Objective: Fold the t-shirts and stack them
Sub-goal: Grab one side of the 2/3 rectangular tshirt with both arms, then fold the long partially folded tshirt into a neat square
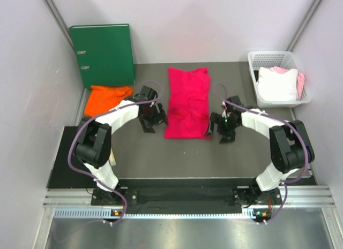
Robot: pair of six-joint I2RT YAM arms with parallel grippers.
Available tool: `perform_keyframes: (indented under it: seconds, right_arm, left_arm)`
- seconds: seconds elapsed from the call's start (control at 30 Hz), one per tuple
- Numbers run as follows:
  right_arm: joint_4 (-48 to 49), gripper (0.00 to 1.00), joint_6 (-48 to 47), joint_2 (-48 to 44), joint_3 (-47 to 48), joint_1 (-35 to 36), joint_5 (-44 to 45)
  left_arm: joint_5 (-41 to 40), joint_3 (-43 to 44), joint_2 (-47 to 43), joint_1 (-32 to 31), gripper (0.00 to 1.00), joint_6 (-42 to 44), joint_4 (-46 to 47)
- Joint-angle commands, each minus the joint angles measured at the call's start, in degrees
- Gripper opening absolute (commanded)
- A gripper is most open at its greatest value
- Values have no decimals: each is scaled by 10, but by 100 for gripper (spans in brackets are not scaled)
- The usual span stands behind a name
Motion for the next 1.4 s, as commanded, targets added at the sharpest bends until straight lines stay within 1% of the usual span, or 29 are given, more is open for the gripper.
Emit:
perform_keyframes:
  seconds: [0.0, 0.17, 0.33, 0.37, 0.4, 0.43, 0.47, 0.5, 0.53, 0.57, 0.6, 0.73, 0.8, 0.87, 1.03, 1.17, 1.23, 1.3, 1.37]
  right_arm:
    - [89, 88, 68, 5, -63, -1, -109]
    - [111, 85, 70, 31, -62, -1, -104]
    - [167, 71, 93, 50, -67, 0, -98]
    - [172, 68, 97, 55, -64, 0, -98]
    - [179, 56, 97, 65, -64, 1, -97]
    - [196, 49, 98, 68, -65, 2, -91]
    - [197, 42, 98, 72, -63, 3, -89]
    - [196, 25, 95, 76, -61, 4, -85]
    - [194, 17, 93, 75, -60, 4, -81]
    - [189, 8, 88, 73, -60, 4, -77]
    - [185, 0, 86, 61, -60, 4, -71]
    - [141, 0, 61, 29, -65, 6, -62]
    - [122, 0, 44, 8, -67, 6, -74]
    - [90, 0, 30, -10, -72, 7, -83]
    - [8, 0, 11, -93, -76, 8, -105]
    - [-49, 0, 0, -132, -62, 8, -127]
    - [-72, 0, -10, -143, -37, 9, -127]
    - [-84, 1, -18, -136, -12, 8, -122]
    - [-89, 1, -33, -120, 32, 8, -116]
  left_arm:
    - [43, -75, -23, -9, 81, -56, 104]
    - [45, -102, -14, -22, 79, -76, 142]
    - [50, -92, 19, -32, 69, -79, 156]
    - [49, -88, 24, -36, 63, -79, 157]
    - [47, -87, 28, -38, 60, -81, 159]
    - [46, -87, 34, -38, 55, -82, 163]
    - [43, -87, 37, -38, 40, -84, 166]
    - [40, -87, 41, -38, 28, -84, 166]
    - [37, -84, 44, -38, 16, -85, 158]
    - [26, -80, 45, -38, 0, -84, 148]
    - [23, -79, 44, -39, 0, -82, 142]
    - [20, -91, 5, -38, 0, -81, 122]
    - [18, -101, -15, -39, 0, -83, 98]
    - [19, -112, -51, -41, 0, -85, 81]
    - [27, -120, -144, -55, 0, -97, 2]
    - [31, -95, -189, -61, 0, -106, -47]
    - [25, -80, -199, -60, 0, -104, -67]
    - [13, -55, -198, -59, 0, -93, -69]
    - [5, -22, -179, -57, 0, -81, -67]
